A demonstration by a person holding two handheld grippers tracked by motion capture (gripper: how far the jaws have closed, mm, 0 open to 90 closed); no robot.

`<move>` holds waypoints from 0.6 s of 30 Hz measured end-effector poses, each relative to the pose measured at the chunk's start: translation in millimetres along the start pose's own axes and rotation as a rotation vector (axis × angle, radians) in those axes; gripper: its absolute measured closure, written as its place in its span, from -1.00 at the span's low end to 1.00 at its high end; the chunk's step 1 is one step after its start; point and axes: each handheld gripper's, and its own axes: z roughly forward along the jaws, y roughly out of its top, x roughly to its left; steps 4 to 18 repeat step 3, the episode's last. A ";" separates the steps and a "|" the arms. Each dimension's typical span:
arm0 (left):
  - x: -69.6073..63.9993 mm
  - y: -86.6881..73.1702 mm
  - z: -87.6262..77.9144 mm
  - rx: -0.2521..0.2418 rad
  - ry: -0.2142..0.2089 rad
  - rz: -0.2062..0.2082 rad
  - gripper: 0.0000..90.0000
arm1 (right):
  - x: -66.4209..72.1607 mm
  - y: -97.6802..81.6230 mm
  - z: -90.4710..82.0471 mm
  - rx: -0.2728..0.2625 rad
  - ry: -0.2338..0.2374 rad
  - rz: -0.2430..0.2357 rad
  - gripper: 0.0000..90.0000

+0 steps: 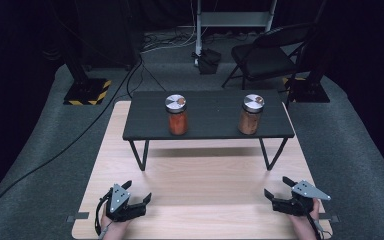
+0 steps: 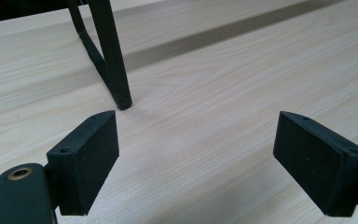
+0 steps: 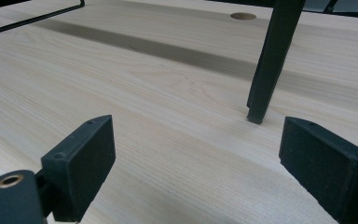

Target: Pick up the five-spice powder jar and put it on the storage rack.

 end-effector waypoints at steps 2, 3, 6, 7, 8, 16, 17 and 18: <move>-0.2 0.4 0.1 0.002 0.001 0.001 -0.69 | 0.1 0.0 0.0 0.000 -0.001 0.000 -0.79; -0.2 0.6 0.2 0.003 0.001 0.001 -0.69 | 0.2 -0.1 -0.1 0.000 -0.001 0.001 -0.79; -0.2 0.6 0.2 0.003 0.001 0.001 -0.69 | 0.2 -0.1 -0.1 0.000 -0.001 0.001 -0.79; -0.2 0.6 0.2 0.003 0.001 0.001 -0.69 | 0.2 -0.1 -0.1 0.000 -0.001 0.001 -0.79; -0.2 0.6 0.2 0.003 0.001 0.001 -0.69 | 0.2 -0.1 -0.1 0.000 -0.001 0.001 -0.79; -0.2 0.6 0.2 0.003 0.001 0.001 -0.69 | 0.2 -0.1 -0.1 0.000 -0.001 0.001 -0.79; -0.2 0.6 0.2 0.003 0.001 0.001 -0.69 | 0.2 -0.1 -0.1 0.000 -0.001 0.001 -0.79; -0.2 0.6 0.2 0.003 0.001 0.001 -0.69 | 0.2 -0.1 -0.1 0.000 -0.001 0.001 -0.79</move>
